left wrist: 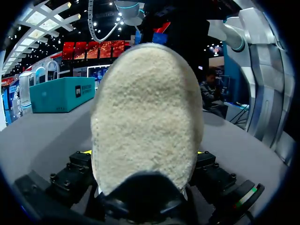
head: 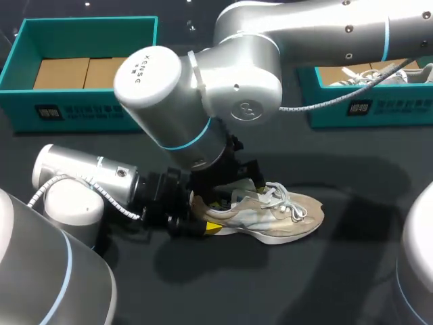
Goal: Take the shoe out of the shoebox, open the shoe tongue, remove and reinsert the insole, then place the shoe into the shoebox
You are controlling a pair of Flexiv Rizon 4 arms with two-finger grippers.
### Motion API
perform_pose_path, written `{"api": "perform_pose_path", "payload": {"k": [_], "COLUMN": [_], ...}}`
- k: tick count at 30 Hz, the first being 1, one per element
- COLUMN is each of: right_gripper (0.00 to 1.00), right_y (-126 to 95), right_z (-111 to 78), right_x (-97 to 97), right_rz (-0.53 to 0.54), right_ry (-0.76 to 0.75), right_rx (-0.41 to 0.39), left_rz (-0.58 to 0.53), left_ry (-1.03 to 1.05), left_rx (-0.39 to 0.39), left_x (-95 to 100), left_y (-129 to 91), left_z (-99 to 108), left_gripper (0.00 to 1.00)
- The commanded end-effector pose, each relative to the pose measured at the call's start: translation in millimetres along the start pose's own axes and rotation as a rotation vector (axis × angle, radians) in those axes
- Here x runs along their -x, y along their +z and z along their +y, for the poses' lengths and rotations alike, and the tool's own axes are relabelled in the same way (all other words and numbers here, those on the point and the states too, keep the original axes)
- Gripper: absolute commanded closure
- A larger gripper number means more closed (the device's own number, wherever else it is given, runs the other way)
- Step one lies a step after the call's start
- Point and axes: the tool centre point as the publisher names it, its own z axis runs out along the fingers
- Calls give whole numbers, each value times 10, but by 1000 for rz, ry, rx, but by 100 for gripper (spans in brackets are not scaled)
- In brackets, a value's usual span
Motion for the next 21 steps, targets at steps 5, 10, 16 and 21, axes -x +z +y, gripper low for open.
{"api": "perform_pose_path", "payload": {"k": [5,10,16,21], "right_gripper": [0,0,0,17], "right_y": [128,212,308,312], "right_z": [-28,-7,-4,-16], "right_x": [-25,40,129,265], "right_rz": [-223,-236,-249,-248], "right_ry": [352,383,421,444], "right_rx": [11,15,8,8], "left_rz": [-1,-1,-1,-1], "left_ry": [0,0,0,0], "left_rx": [2,2,2,2], "left_x": [-7,-7,-7,-7], "left_y": [-4,-4,-4,-4], "left_z": [-4,-4,-4,-4], "left_gripper": [100,100,100,100]}}
